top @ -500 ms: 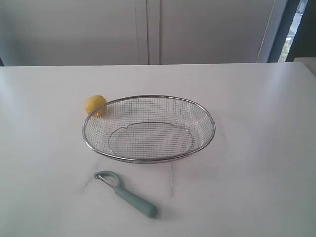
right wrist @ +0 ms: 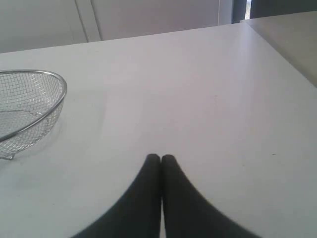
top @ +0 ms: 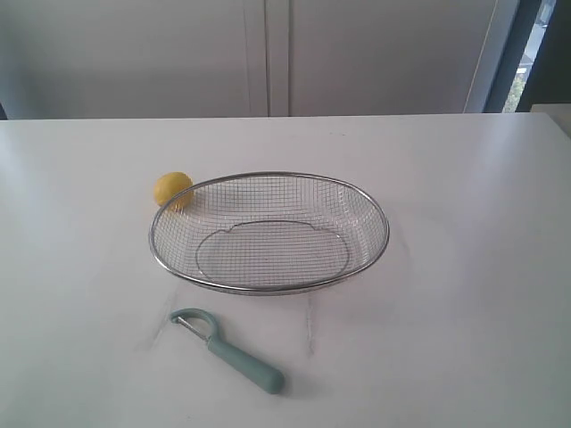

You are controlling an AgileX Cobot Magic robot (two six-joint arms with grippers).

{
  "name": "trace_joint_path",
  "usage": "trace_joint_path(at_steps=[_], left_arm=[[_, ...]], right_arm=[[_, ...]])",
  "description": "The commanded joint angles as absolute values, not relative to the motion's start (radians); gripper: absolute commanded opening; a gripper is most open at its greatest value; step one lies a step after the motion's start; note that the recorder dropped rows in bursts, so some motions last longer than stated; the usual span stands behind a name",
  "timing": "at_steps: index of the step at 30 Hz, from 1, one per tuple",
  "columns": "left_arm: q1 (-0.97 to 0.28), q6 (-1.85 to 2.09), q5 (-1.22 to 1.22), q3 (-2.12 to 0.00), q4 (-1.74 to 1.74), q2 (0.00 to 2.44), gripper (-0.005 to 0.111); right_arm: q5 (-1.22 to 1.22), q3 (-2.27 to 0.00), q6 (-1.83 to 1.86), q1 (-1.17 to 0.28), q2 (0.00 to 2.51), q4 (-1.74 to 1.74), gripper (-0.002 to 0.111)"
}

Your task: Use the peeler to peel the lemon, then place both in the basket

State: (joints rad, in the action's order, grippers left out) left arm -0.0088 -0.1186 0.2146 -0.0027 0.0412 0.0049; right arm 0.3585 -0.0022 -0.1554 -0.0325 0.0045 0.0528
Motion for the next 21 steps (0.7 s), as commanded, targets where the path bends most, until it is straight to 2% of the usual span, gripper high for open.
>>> trace_joint_path(at_steps=[1,11,21], left_arm=[[-0.016,-0.127,0.210,0.000,0.033,0.000,0.000],[-0.016,-0.127,0.210,0.000,0.033,0.000,0.000],[-0.016,-0.127,0.210,0.000,0.033,0.000,0.000]], right_arm=[[0.341,0.000,-0.143,-0.029,0.000,0.063,0.000],[0.218,0.000,-0.143,-0.029,0.000,0.061,0.000],[-0.094,0.000,-0.143,-0.029,0.000,0.061,0.000]])
